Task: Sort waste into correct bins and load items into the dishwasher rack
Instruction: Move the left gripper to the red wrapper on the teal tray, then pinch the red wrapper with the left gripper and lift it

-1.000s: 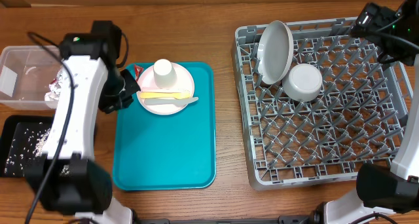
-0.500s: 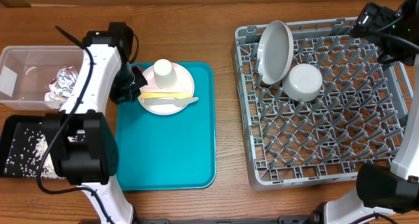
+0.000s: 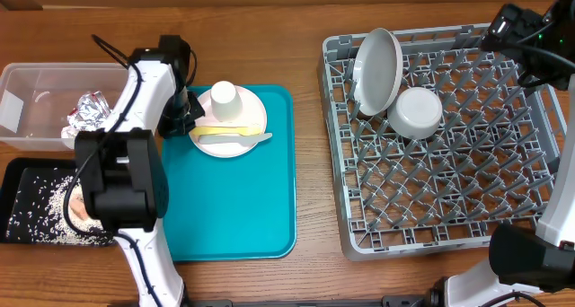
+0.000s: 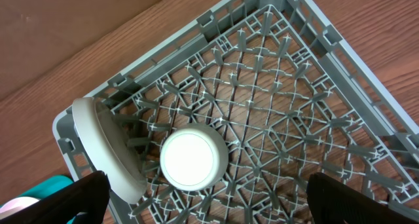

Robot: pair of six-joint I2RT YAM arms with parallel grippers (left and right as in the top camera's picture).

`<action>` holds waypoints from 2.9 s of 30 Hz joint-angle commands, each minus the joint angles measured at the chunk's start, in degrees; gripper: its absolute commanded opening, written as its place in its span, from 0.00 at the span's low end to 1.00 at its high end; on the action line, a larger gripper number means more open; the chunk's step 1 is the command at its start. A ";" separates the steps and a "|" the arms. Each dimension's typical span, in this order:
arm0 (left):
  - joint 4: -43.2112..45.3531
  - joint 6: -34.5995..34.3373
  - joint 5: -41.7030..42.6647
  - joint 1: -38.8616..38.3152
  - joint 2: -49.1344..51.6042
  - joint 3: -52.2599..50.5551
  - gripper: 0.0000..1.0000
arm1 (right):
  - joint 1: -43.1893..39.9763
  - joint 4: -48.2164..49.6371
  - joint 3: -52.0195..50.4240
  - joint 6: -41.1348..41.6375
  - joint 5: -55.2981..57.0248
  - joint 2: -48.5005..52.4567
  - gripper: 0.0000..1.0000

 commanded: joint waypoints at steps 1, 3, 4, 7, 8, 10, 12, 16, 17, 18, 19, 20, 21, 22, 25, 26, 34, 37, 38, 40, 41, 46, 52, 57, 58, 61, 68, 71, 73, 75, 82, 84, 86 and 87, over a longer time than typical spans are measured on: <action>1.27 1.09 -1.44 -0.22 2.32 -0.09 0.04 | 0.00 0.13 0.17 0.22 0.37 -0.26 1.00; 2.01 1.09 -1.42 -0.22 2.32 -0.09 0.04 | 0.00 0.13 0.17 0.22 0.37 -0.26 1.00; 2.36 1.09 -1.44 -0.22 2.32 -0.09 0.04 | 0.00 0.13 0.17 0.22 0.37 -0.26 1.00; 3.26 1.09 -1.25 -0.33 2.32 -0.09 0.04 | 0.00 0.13 0.17 0.22 0.37 -0.26 1.00; 3.54 1.09 -0.94 -0.37 2.32 -0.09 0.04 | 0.00 0.13 0.17 0.22 0.37 -0.26 1.00; 3.93 1.11 0.17 -0.37 2.32 -0.09 0.04 | 0.00 0.13 0.17 0.22 0.37 -0.26 1.00; 4.02 1.14 1.60 -0.44 2.32 -0.09 0.04 | 0.00 0.13 0.17 0.22 0.37 -0.26 1.00; 4.07 2.01 3.54 -1.53 2.32 -0.09 0.04 | 0.02 0.13 0.17 0.22 0.37 -0.26 1.00; 4.09 2.45 3.87 -2.01 2.32 -0.09 0.04 | 0.00 0.13 0.17 0.22 0.37 -0.26 1.00; 4.09 3.06 4.15 -2.73 2.32 -0.09 0.04 | 0.00 0.13 0.17 0.22 0.37 -0.26 1.00; 4.15 3.93 4.59 -3.54 2.32 -0.09 0.04 | 0.02 0.13 0.17 0.22 0.37 -0.26 1.00; 4.26 4.61 4.83 -4.24 2.32 -0.09 0.04 | 0.00 0.13 0.17 0.22 0.37 -0.26 1.00; 4.24 5.07 4.74 -5.20 2.32 -0.09 0.04 | 0.00 0.13 0.17 0.22 0.37 -0.26 1.00; 4.15 5.25 4.39 -6.03 2.32 -0.09 0.04 | 0.00 0.13 0.17 0.22 0.37 -0.26 1.00; 3.65 4.81 1.57 -8.20 2.25 0.28 0.04 | 0.00 0.13 0.17 0.22 0.37 -0.26 1.00; 3.04 3.74 0.15 -8.48 2.25 0.68 0.04 | 0.00 0.13 0.17 0.22 0.37 -0.26 1.00; 1.29 3.26 -2.99 -6.45 2.25 6.64 0.09 | 0.00 0.13 0.17 0.22 0.37 -0.26 1.00; 2.03 5.92 -2.97 -4.90 2.25 8.90 0.32 | 0.00 0.13 0.17 0.22 0.37 -0.26 1.00; 2.45 6.91 -2.93 -4.46 2.25 9.29 0.50 | 0.00 0.13 0.17 0.22 0.37 -0.26 1.00; 3.89 10.21 -2.78 -3.67 2.25 9.49 0.69 | 0.02 0.13 0.17 0.22 0.37 -0.26 1.00; 4.55 12.31 -2.78 -3.39 2.27 9.46 0.77 | 0.00 0.13 0.17 0.22 0.37 -0.26 1.00; 6.84 18.97 -2.80 -3.08 2.34 9.35 0.84 | 0.00 0.13 0.17 0.22 0.37 -0.26 1.00; 8.83 20.20 -2.56 -2.95 3.21 9.35 0.82 | 0.00 0.13 0.17 0.22 0.37 -0.26 1.00; 8.98 21.55 -1.70 -2.93 5.73 9.35 0.80 | 0.00 0.13 0.17 0.22 0.37 -0.26 1.00; 8.98 22.29 -0.98 -2.93 6.25 9.35 0.78 | 0.00 0.13 0.17 0.22 0.37 -0.26 1.00; 8.90 22.32 -0.11 -2.93 8.22 9.35 0.75 | 0.00 0.13 0.17 0.22 0.37 -0.26 1.00; 9.97 22.32 0.07 -2.91 9.57 9.35 0.73 | 0.02 0.13 0.17 0.22 0.37 -0.26 1.00; 10.82 22.32 0.07 -2.91 9.57 9.35 0.71 | 0.00 0.13 0.17 0.22 0.37 -0.26 1.00; 11.43 22.32 0.28 -2.91 9.57 9.35 0.62 | 0.00 0.13 0.17 0.20 0.37 -0.26 1.00; 12.02 22.32 0.28 -2.91 9.57 9.35 0.53 | 0.00 0.13 0.17 0.22 0.37 -0.26 1.00; 11.54 22.14 0.22 -2.91 9.57 9.35 0.31 | 0.00 0.13 0.17 0.22 0.37 -0.26 1.00; 11.13 22.12 0.24 -2.91 9.57 9.35 0.23 | 0.00 0.13 0.17 0.22 0.37 -0.26 1.00; 10.67 22.10 0.24 -2.91 9.57 9.35 0.18 | 0.00 0.13 0.17 0.22 0.37 -0.26 1.00; 10.40 22.10 0.24 -2.91 9.57 9.38 0.15 | 0.00 0.13 0.17 0.22 0.37 -0.26 1.00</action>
